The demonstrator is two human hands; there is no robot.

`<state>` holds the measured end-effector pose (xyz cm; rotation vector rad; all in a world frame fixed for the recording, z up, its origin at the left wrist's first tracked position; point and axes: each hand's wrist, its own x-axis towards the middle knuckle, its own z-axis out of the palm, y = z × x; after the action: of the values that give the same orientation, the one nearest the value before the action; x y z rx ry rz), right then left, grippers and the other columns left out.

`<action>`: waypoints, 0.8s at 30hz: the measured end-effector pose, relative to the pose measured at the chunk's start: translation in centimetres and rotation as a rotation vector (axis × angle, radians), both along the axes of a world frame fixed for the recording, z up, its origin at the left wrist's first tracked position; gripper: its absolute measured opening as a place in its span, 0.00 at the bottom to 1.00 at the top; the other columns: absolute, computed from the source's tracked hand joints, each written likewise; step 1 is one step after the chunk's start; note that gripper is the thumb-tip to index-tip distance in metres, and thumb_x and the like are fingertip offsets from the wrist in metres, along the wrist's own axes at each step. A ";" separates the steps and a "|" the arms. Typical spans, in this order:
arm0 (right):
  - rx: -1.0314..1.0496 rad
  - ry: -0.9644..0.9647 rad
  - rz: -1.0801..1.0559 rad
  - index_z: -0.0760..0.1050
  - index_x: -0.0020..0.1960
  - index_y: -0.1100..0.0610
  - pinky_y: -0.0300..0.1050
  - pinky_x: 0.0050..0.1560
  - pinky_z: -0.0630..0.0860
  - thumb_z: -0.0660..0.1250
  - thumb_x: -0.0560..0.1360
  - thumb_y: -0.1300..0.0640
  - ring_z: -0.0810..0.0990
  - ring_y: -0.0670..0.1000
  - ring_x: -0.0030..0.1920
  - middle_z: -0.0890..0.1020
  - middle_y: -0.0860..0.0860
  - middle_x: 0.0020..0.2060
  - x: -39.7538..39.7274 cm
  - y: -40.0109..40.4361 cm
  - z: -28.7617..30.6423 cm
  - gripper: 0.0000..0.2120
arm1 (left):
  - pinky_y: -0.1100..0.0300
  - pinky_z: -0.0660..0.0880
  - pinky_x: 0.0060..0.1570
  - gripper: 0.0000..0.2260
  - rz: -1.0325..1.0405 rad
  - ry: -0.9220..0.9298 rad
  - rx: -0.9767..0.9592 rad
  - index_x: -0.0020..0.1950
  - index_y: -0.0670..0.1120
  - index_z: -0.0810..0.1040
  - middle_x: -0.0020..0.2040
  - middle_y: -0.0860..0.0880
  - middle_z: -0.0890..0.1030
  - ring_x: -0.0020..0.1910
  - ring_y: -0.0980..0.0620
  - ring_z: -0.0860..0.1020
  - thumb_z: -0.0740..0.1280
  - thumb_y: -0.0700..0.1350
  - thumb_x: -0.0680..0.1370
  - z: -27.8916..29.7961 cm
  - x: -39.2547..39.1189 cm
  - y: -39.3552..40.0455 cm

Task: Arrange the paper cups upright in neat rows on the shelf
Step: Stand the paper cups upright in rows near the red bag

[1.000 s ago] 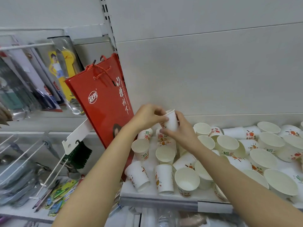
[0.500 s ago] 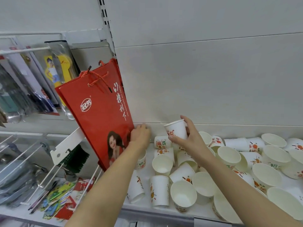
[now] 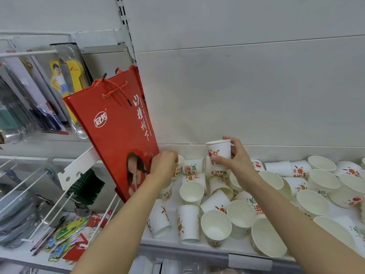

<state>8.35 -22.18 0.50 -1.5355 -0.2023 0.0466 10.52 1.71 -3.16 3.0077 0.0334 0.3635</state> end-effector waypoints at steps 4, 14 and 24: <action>0.006 0.006 0.001 0.65 0.66 0.47 0.45 0.44 0.80 0.78 0.65 0.61 0.80 0.51 0.53 0.77 0.52 0.58 0.2 -0.2 -0.1 0.35 | 0.52 0.75 0.43 0.02 -0.004 -0.021 -0.051 0.47 0.45 0.76 0.49 0.48 0.79 0.46 0.45 0.78 0.67 0.39 0.76 -0.9 -1.0 0.2; 0.019 0.008 -0.031 0.65 0.66 0.49 0.44 0.41 0.80 0.77 0.66 0.64 0.81 0.52 0.51 0.78 0.52 0.57 0.4 -0.9 0.4 0.35 | 0.53 0.72 0.55 0.19 -0.496 0.087 0.134 0.65 0.53 0.77 0.63 0.53 0.76 0.61 0.49 0.71 0.69 0.40 0.76 2.5 1.9 -4.0; 0.011 0.001 -0.048 0.65 0.66 0.49 0.43 0.41 0.80 0.78 0.65 0.64 0.81 0.53 0.52 0.79 0.52 0.56 0.3 -1.3 0.1 0.35 | 0.58 0.66 0.42 0.03 -0.508 0.205 0.104 0.42 0.51 0.81 0.52 0.54 0.76 0.52 0.52 0.74 0.69 0.43 0.71 1.6 3.8 -4.1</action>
<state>8.61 -23.47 0.55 -1.5291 -0.1648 0.0083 14.33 -2.39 -1.59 2.9891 -0.7348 0.0037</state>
